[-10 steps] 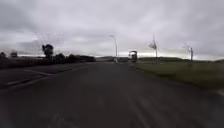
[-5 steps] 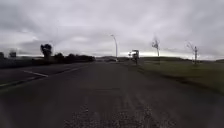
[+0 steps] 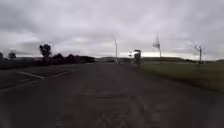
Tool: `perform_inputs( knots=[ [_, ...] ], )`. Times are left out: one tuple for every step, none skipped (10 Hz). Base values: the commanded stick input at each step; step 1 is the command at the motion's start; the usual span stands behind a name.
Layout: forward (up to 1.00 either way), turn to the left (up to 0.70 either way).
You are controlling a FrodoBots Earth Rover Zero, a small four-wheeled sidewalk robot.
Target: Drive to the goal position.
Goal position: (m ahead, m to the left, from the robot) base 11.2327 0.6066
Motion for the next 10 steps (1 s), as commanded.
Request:
perform_inputs(
  knots=[
    [1.00,0.00],
    [1.00,0.00],
    [1.00,0.00],
    [1.00,0.00],
    [1.00,0.00],
    [1.00,0.00],
    [1.00,0.00],
    [1.00,0.00],
    [1.00,0.00],
    [1.00,0.00]
  ],
)
